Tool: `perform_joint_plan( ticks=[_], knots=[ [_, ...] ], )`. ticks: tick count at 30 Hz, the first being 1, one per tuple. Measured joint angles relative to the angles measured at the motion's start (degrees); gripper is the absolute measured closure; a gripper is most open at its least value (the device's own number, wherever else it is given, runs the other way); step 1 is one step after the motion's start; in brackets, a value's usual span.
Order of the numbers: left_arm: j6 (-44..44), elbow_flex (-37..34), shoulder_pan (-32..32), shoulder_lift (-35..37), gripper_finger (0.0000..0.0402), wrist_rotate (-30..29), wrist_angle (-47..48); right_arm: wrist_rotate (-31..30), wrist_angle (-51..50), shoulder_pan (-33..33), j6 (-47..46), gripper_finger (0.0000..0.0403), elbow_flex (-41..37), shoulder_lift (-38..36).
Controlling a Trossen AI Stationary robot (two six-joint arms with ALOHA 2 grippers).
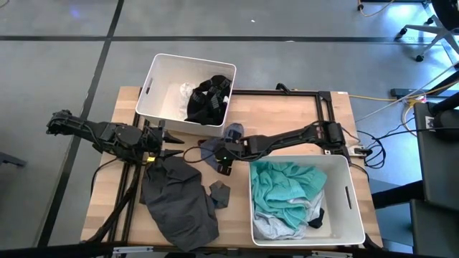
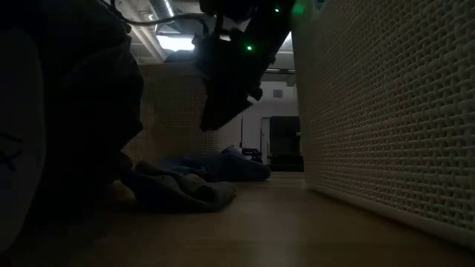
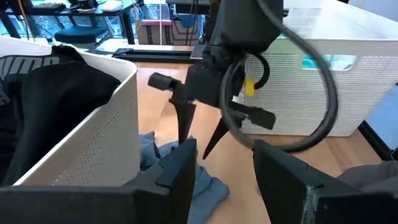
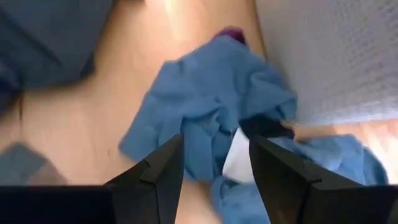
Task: Sort clothes
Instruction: Put the blue sock into the bottom white bin
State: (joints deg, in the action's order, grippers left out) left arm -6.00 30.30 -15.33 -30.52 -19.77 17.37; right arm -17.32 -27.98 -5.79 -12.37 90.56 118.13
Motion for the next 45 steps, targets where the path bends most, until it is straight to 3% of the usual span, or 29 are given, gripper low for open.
perform_joint_plan(
  ticks=[16,24,31,45],
  knots=[
    [0.0,0.0,0.0,0.0,0.0254,0.0,0.02,0.26,2.3,0.5,0.06,0.022,0.0,0.21],
    [0.0,0.0,0.0,0.0,0.0254,0.0,0.02,0.2,-12.09,3.31,-8.24,0.022,9.0,-0.87],
    [0.02,0.0,0.0,-0.02,0.0254,0.0,0.09,8.61,-10.94,5.17,-9.08,0.022,8.25,0.02],
    [0.08,0.0,0.11,-0.22,0.0254,0.0,0.48,7.38,-12.74,5.87,-10.24,0.022,7.17,4.4]
  ],
)
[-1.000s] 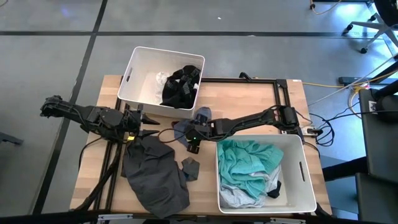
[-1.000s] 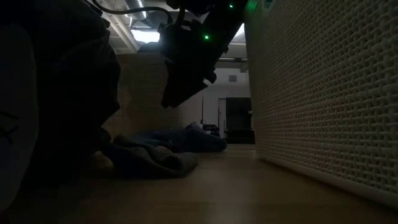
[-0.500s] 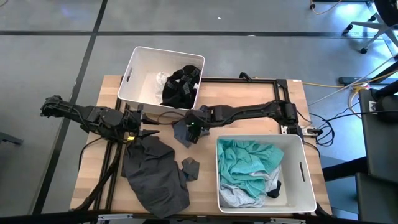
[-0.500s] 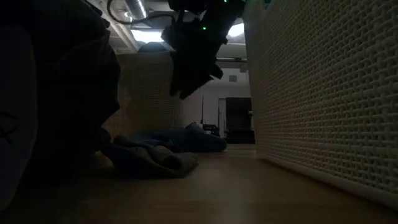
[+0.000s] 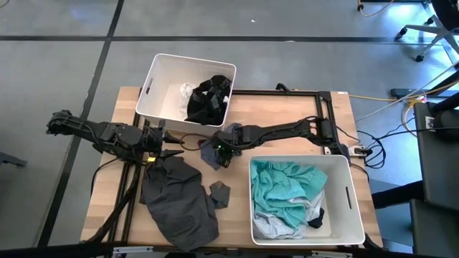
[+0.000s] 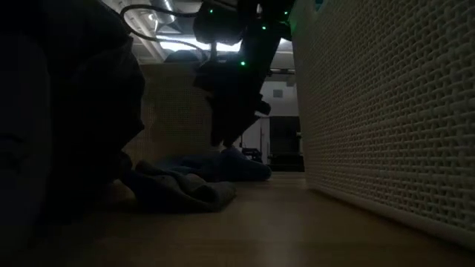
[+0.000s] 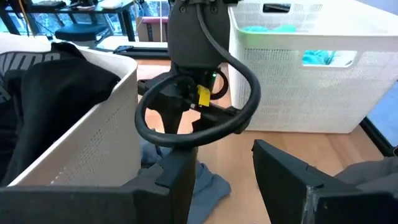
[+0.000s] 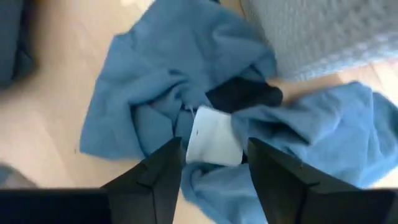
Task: Sort clothes
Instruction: Put the blue sock into the bottom white bin
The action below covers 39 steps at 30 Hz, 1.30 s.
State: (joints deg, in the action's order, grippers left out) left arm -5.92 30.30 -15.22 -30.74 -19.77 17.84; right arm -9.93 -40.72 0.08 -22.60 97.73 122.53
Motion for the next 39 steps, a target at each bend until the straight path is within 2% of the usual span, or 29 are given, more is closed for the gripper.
perform_joint_plan(
  ticks=[10,18,21,26,32,39],
  knots=[
    [-0.1,0.0,0.0,-0.22,0.0254,0.01,0.32,-0.04,-3.09,0.32,-0.03,0.022,0.02,1.13],
    [-4.33,0.0,0.0,-0.22,0.0254,0.05,7.21,-6.38,-10.26,0.35,0.34,0.022,1.96,-0.31],
    [-7.41,0.0,0.0,-0.22,0.0254,0.06,11.99,-7.06,-11.37,0.35,0.47,0.022,2.66,-0.79],
    [-11.03,0.0,0.0,-0.24,0.0254,-0.76,16.05,-6.28,-10.61,0.32,0.7,0.022,3.51,-0.82],
    [-11.31,0.0,0.0,0.0,0.0254,-1.07,15.98,-5.09,-10.69,0.32,0.47,0.022,-0.01,-0.82],
    [-9.74,0.0,0.0,-0.02,0.0254,-1.51,13.51,-2.13,-2.05,0.35,0.38,0.022,-5.09,-0.82]
  ],
)
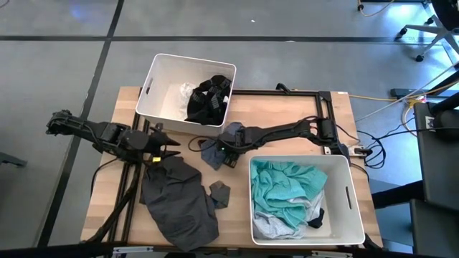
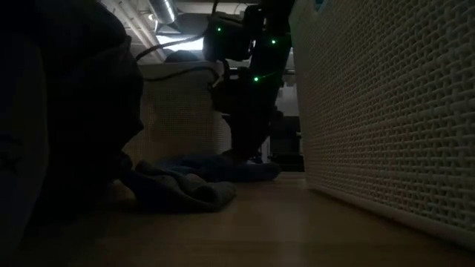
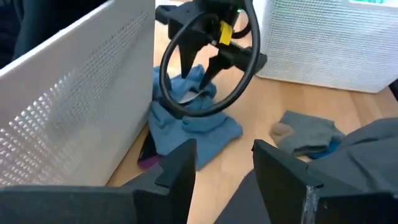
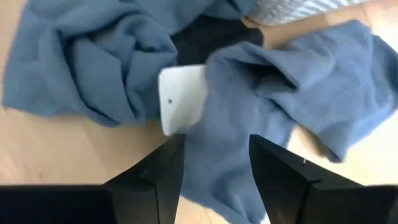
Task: Sort clothes
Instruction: Put the blue sock into the bottom white bin
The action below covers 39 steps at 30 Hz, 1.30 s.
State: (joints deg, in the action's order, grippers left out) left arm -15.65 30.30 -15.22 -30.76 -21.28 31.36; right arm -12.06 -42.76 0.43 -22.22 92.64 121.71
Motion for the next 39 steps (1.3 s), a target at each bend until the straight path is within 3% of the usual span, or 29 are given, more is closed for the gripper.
perform_joint_plan(
  ticks=[10,20,27,31,39],
  knots=[
    [1.44,0.0,0.0,-0.04,0.0254,-0.06,-1.55,1.57,9.75,0.35,1.69,0.0231,-5.14,0.0],
    [2.26,0.0,0.0,-0.04,0.0254,-0.04,-1.6,0.91,9.85,0.35,8.18,0.0391,-5.11,0.0],
    [2.24,0.0,0.0,-0.04,0.0254,-0.04,-1.59,-3.54,0.63,-1.33,10.0,0.0379,1.17,0.0],
    [2.22,0.0,0.0,-0.04,0.0254,-0.04,-1.6,-6.66,-5.69,-3.59,11.3,0.0397,7.36,0.0],
    [2.16,0.0,0.02,-0.04,0.0254,-0.03,-1.58,-14.98,-19.27,-8.83,12.09,0.039,20.86,0.0]
  ],
)
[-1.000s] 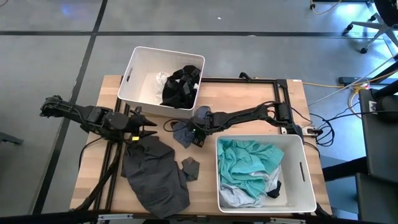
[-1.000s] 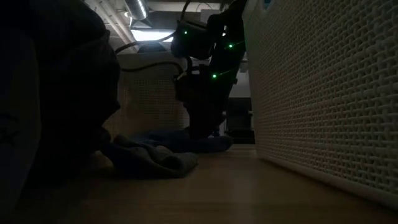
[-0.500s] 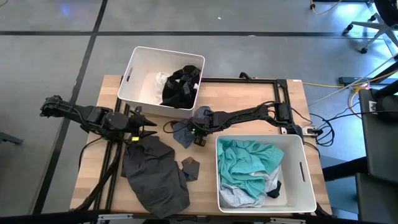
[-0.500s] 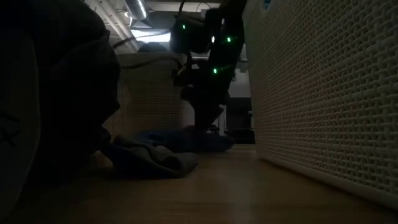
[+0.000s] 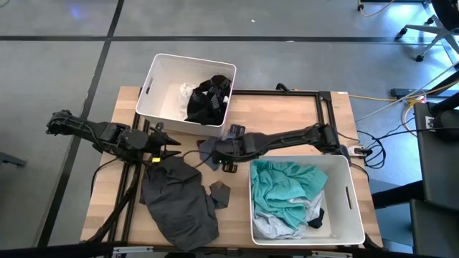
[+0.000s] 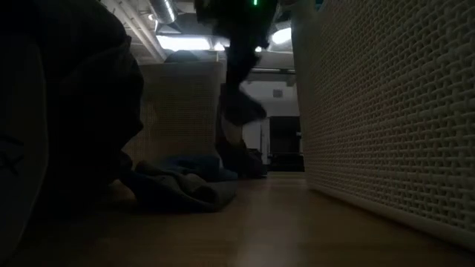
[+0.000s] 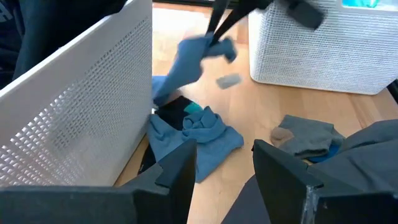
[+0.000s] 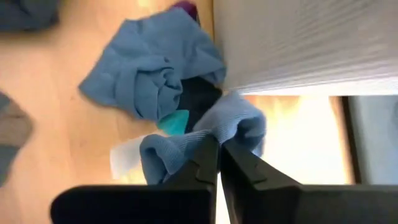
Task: Sort clothes
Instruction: Put the blue sock into the bottom white bin
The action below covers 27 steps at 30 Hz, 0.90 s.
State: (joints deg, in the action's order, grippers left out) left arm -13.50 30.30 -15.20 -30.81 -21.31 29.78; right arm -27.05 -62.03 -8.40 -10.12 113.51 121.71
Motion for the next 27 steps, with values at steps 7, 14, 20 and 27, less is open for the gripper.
perform_joint_plan(
  ticks=[7,14,20,27],
  knots=[
    [0.0,0.0,0.0,0.0,0.0254,0.01,-0.02,-5.33,-8.97,-4.57,-0.1,0.0395,10.97,0.0],
    [0.0,0.0,0.0,0.0,0.0254,0.01,-0.07,-10.81,-17.93,-8.89,-2.85,0.0391,20.68,0.0],
    [0.0,0.0,0.0,0.0,0.0254,0.0,-0.42,-14.33,-21.51,-12.7,-7.2,0.0391,20.31,-4.59],
    [0.0,0.0,0.0,0.01,0.0254,-0.33,-0.46,-20.08,-27.16,-18.48,-15.2,0.0391,20.33,-11.04]
  ],
)
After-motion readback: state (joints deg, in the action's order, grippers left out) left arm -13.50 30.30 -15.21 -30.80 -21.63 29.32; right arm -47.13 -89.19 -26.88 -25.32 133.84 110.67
